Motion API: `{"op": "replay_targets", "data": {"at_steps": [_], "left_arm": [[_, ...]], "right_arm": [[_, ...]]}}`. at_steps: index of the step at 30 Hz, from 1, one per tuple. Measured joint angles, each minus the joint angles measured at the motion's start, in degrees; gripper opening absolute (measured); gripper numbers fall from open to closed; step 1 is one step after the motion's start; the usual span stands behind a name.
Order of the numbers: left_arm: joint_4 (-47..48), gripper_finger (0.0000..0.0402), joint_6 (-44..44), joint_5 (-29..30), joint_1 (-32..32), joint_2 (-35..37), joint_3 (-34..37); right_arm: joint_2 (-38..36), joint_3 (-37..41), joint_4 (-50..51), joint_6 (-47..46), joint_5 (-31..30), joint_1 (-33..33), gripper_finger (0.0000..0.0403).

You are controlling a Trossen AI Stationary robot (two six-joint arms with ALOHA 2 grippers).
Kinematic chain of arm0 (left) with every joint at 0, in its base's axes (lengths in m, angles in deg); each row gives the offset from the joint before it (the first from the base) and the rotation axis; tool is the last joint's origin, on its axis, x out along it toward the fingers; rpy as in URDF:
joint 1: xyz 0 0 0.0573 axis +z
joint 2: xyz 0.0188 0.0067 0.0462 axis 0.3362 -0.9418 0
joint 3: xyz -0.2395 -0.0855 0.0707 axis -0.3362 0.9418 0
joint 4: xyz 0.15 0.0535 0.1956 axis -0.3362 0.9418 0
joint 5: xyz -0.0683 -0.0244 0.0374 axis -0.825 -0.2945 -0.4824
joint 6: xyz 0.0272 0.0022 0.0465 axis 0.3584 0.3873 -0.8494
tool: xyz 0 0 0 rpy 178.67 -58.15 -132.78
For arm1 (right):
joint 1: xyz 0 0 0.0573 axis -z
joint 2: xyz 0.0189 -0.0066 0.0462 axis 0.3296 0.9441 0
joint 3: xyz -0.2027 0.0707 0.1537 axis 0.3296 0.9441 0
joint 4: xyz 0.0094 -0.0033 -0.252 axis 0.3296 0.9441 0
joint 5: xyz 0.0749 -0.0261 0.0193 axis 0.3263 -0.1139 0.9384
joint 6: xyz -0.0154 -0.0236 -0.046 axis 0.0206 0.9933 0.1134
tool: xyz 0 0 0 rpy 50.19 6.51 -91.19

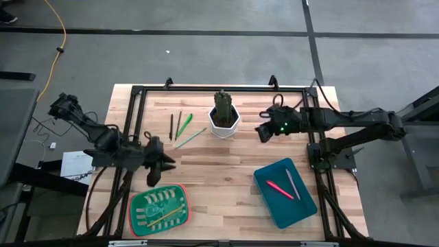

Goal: Sort pens & pencils
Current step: Put the orange pencil into the green bin

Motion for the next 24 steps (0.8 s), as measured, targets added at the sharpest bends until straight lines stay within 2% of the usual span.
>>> {"op": "replay_targets", "data": {"at_steps": [4, 8, 16, 20, 24], "left_arm": [[4.1, 0.0099, -1.6, -1.2, 4.7, 0.5, 0.0], [6.4, 0.0099, -5.5, -4.5, 9.0, 0.3, 0.0], [6.6, 0.0099, -15.6, -10.0, 16.7, 0.4, 0.1], [5.9, 0.0099, -19.2, -12.2, 19.1, 0.4, 0.1], [5.8, 0.0099, -21.4, -13.7, 20.5, 0.7, 0.1]], "right_arm": [[0.0, 0.0, 12.4, -5.3, 0.0, 4.4, 0.0151], [0.1, 0.0, 21.6, -6.1, 0.6, 9.6, 0.0151], [1.7, 0.1, 23.0, -2.6, 4.2, 21.8, 0.0151], [5.1, 0.1, 23.0, 0.8, 7.9, 27.5, 0.0151], [9.4, 0.1, 24.7, 3.2, 8.5, 31.4, 0.0151]]}}
